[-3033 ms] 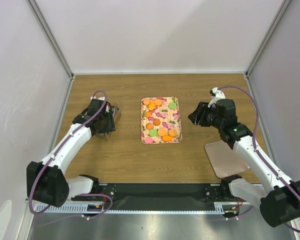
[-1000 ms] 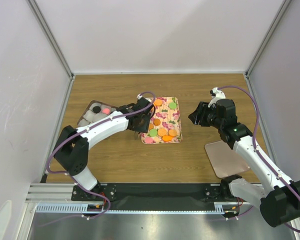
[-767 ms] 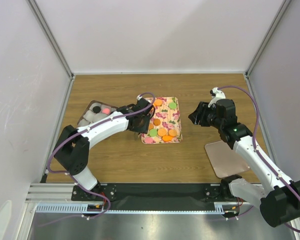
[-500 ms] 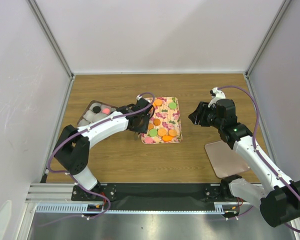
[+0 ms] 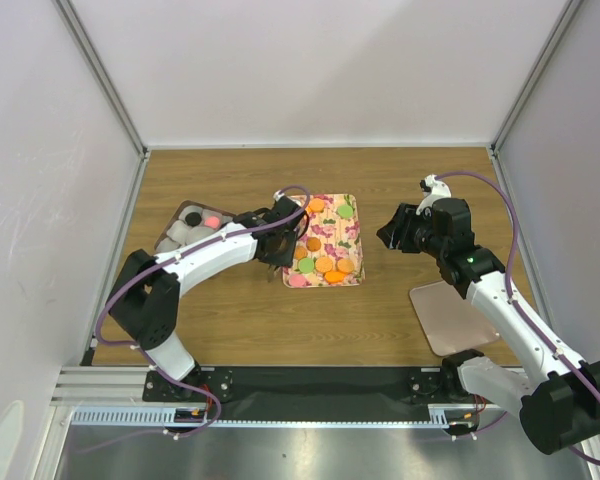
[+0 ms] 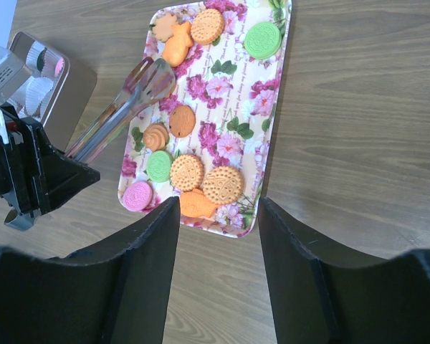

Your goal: Pack the cookies

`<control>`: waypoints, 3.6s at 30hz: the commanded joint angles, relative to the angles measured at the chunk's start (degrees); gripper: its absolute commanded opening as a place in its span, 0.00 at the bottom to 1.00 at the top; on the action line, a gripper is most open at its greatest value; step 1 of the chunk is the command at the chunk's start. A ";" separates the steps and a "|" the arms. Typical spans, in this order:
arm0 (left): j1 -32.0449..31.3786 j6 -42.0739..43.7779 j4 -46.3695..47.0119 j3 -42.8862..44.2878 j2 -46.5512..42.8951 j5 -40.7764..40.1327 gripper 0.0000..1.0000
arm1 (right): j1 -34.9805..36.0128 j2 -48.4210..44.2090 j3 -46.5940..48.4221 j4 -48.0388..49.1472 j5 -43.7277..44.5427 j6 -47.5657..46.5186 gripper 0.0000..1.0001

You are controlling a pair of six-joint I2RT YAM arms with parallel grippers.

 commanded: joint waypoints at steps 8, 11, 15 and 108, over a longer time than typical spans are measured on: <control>0.33 1.23 -2.19 2.02 -6.95 -1.42 0.37 | 0.22 -1.10 0.66 1.34 0.53 -0.49 0.53; 0.33 1.31 -2.19 1.50 -8.80 -1.51 0.37 | 0.31 -1.10 0.57 1.25 0.44 -0.49 0.53; 0.33 1.22 -2.98 1.06 -10.38 -1.68 0.37 | 0.31 -1.01 0.66 1.34 0.36 -0.40 0.53; 37.88 6.15 -7.02 -12.13 -33.06 5.00 0.46 | 0.13 0.74 0.57 2.21 -1.23 -0.05 0.53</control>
